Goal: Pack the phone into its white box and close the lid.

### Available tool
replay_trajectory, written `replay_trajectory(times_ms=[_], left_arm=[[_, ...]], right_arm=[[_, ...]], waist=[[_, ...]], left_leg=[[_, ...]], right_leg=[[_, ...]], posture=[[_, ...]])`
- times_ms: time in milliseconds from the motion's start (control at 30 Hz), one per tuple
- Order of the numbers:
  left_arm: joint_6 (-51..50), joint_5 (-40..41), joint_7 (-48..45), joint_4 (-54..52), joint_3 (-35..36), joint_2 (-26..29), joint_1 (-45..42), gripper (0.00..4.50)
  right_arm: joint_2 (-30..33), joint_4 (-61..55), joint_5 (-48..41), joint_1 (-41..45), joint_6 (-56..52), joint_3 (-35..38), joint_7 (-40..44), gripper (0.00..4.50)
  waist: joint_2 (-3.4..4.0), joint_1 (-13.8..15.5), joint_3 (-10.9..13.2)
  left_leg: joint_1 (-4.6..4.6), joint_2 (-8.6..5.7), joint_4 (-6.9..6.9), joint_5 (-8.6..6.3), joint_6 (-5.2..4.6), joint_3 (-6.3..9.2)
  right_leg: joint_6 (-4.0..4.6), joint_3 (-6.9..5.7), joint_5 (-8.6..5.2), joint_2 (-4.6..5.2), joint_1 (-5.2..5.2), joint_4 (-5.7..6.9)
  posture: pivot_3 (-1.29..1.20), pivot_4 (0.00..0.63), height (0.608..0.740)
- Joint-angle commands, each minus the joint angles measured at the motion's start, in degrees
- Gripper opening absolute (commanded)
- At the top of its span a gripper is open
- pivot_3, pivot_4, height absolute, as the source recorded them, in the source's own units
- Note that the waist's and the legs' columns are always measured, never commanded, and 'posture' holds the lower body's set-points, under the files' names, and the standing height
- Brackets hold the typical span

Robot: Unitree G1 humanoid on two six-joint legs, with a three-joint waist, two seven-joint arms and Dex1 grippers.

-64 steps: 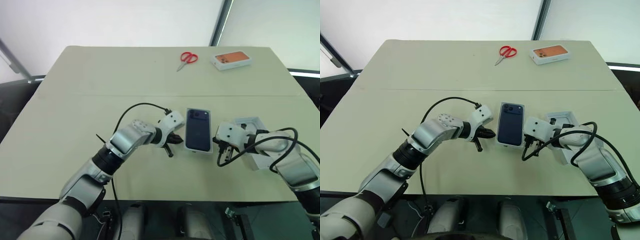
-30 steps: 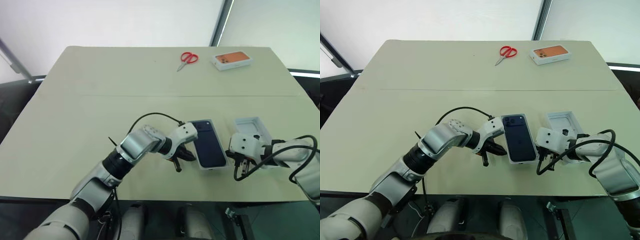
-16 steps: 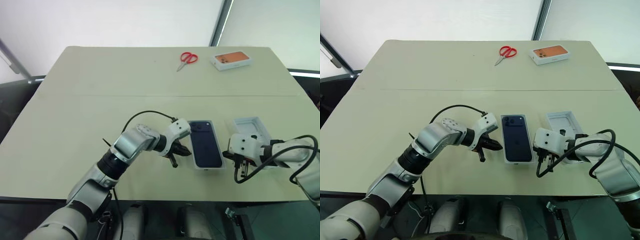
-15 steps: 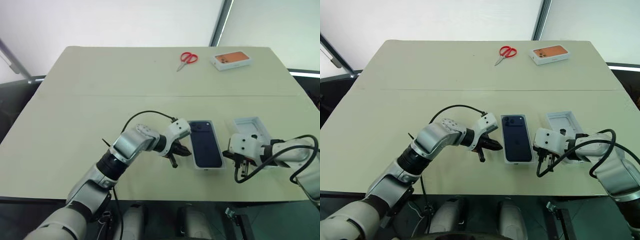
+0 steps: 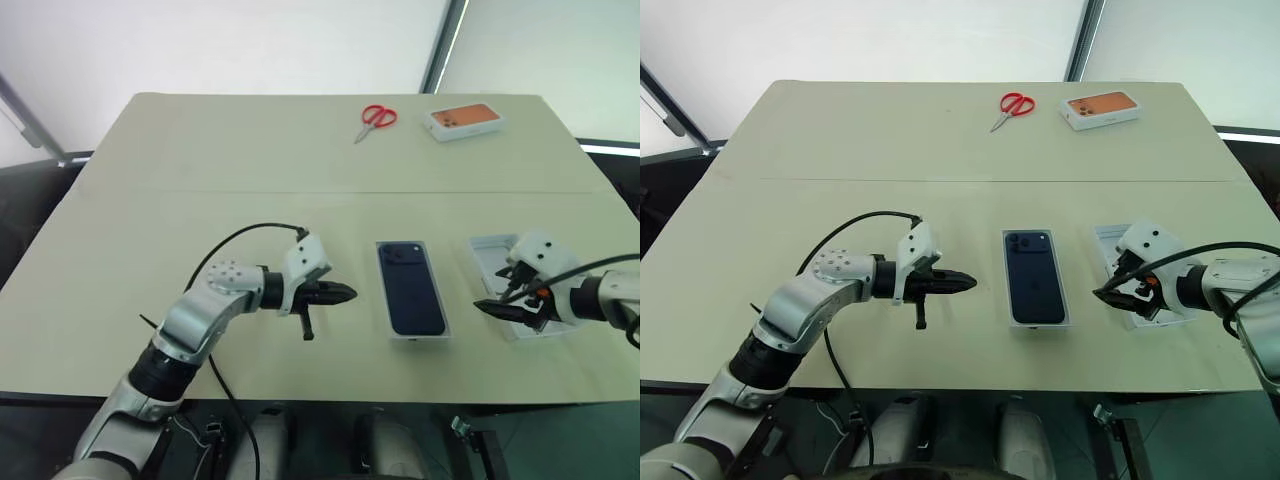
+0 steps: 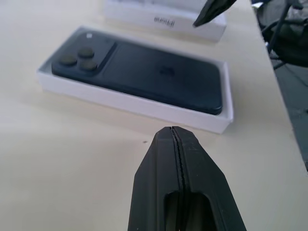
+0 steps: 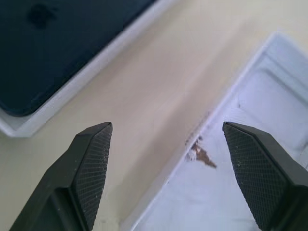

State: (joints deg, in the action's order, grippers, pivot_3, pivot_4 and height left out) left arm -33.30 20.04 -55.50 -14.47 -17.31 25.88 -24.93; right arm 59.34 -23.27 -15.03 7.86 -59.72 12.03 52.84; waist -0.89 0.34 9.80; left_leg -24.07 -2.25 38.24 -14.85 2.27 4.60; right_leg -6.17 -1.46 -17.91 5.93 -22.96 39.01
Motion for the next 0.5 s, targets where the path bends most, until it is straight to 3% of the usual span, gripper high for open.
replay_trajectory(times_ms=[33, 200, 233, 300, 500], left_arm=[[6.7, 0.7, -3.5, -2.3, 1.0, 1.2, 1.2, 0.0], [9.7, -0.2, -5.1, -1.8, 0.1, 2.4, 2.0, 0.0], [9.7, -0.2, -4.7, -1.5, 0.3, 2.1, 2.0, 0.0], [9.8, -0.4, -4.2, -1.2, 0.4, 1.8, 1.9, 0.0], [10.1, -0.8, -3.3, -0.8, 1.0, 1.8, 2.2, 0.0]], right_arm=[[-2.0, 0.6, -0.6, 3.5, -7.8, -1.6, -5.4, 3.87], [-5.2, 3.0, -0.7, 6.9, -13.8, -3.1, -10.9, 3.87], [-5.5, 3.0, -1.0, 7.0, -14.4, -3.3, -11.3, 3.63], [-5.7, 2.9, -1.3, 7.2, -15.2, -3.5, -12.2, 3.03], [-5.5, 2.5, -3.4, 9.0, -15.7, -2.9, -12.9, 0.04]], waist=[[0.02, 0.1, 0.0], [0.05, 0.2, 0.0], [0.06, 0.2, 0.0], [0.06, 0.2, 0.0], [0.06, -0.2, 0.0]], left_leg=[[0.0, -0.01, 0.0, 0.0, -0.01, 0.0], [-0.01, -0.03, -0.01, -0.05, -0.09, 0.0], [-0.01, -0.04, -0.01, -0.05, -0.1, 0.0], [-0.01, -0.04, -0.01, -0.07, -0.12, 0.01], [0.0, -0.02, -0.01, -0.08, -0.14, 0.0]], right_leg=[[0.0, 0.0, 0.0, 0.01, 0.0, 0.0], [0.0, -0.01, 0.0, 0.0, 0.0, 0.0], [0.0, 0.0, 0.0, 0.01, 0.0, 0.0], [0.0, -0.01, 0.0, 0.0, 0.0, 0.0], [-0.01, -0.01, 0.0, -0.04, 0.0, 0.02]], posture=[[0.0, 0.15, 0.697], [0.0, 0.15, 0.697], [0.0, 0.15, 0.697], [0.0, 0.15, 0.697], [0.0, 0.15, 0.697]])
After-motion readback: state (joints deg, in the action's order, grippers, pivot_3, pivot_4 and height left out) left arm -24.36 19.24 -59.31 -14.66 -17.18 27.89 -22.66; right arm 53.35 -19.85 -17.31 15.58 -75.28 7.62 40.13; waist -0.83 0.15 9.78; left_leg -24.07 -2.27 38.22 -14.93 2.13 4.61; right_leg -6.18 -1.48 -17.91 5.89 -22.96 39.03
